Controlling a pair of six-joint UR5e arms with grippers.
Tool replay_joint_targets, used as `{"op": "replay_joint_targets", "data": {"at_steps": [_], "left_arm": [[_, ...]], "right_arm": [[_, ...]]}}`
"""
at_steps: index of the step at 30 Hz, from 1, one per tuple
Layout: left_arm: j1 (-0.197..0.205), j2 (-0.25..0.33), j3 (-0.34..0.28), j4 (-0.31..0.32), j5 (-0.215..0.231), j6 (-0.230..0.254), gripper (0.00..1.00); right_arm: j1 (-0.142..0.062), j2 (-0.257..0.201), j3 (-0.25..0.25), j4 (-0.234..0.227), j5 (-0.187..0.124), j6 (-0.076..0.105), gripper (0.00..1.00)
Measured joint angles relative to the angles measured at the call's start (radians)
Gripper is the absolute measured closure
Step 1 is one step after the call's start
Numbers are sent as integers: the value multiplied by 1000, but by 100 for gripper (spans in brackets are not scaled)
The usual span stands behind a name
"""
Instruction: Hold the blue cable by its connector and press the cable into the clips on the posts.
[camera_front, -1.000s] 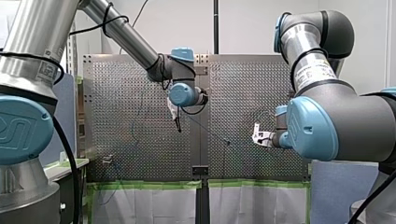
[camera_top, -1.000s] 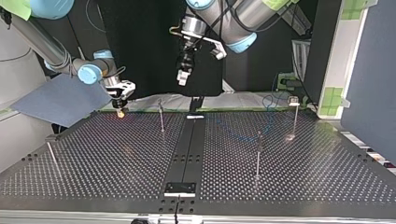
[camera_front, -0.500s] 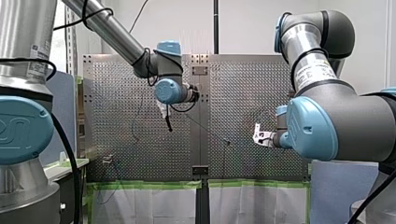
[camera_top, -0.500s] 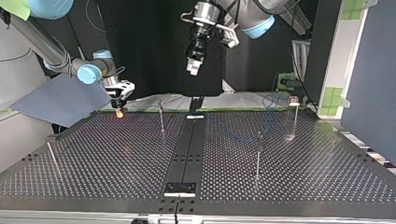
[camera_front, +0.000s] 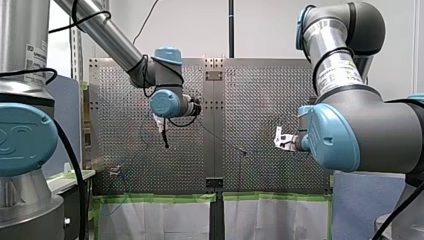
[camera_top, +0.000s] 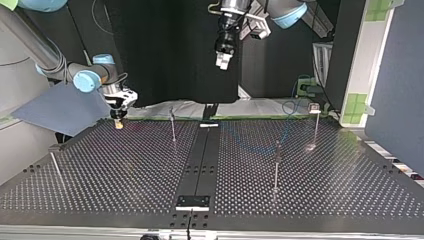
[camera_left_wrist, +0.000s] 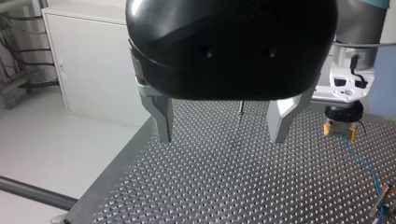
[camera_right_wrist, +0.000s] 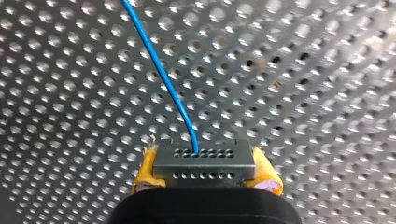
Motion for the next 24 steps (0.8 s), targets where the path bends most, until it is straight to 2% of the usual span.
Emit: {"op": "replay_joint_targets", "data": {"at_steps": [4,7,9,16,24], "left_arm": [[5,-9,-39,35,0,-9,0],[13,-2,-66,55,-1,3,0],[20,8,-83,70,-1,17,0],[39,41,-149,137,0,73,0],[42,42,-161,155,-7,82,0]], "right_arm": [[-1,-35,1,35,22,-19,100],[1,-64,3,57,39,-35,100],[1,-82,5,62,48,-39,100],[-4,-142,6,65,53,-35,100],[-5,-150,6,65,53,-34,100]]}}
